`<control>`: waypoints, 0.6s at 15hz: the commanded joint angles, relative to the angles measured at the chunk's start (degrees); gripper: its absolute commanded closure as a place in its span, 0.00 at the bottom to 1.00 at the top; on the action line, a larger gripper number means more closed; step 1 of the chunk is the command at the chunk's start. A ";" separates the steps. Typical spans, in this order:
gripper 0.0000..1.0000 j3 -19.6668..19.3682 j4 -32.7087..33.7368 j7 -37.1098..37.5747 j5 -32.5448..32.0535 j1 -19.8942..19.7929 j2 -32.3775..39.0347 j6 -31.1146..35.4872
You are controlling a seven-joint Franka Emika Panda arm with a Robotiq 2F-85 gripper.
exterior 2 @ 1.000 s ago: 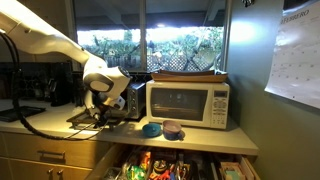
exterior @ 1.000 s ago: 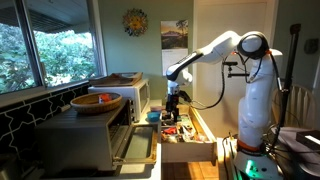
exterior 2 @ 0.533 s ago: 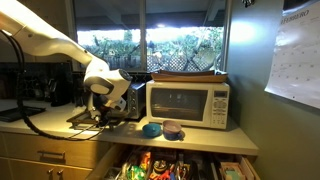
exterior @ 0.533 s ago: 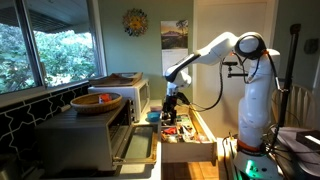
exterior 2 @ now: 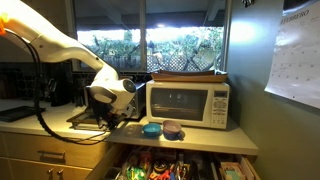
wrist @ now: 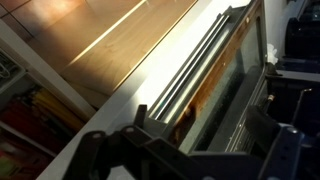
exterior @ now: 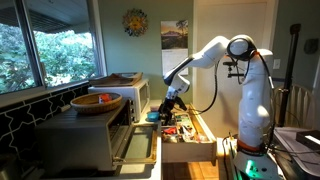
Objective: Close the oven door
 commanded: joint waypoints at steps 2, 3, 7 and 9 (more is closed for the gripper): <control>0.00 0.47 2.07 -8.06 8.95 -1.93 4.48 -1.95; 0.00 0.56 2.38 -9.04 9.56 -2.13 5.27 -1.66; 0.00 0.70 3.59 -11.88 12.30 -2.89 7.82 -1.55; 0.00 0.78 4.40 -13.03 14.15 -3.30 8.97 -2.18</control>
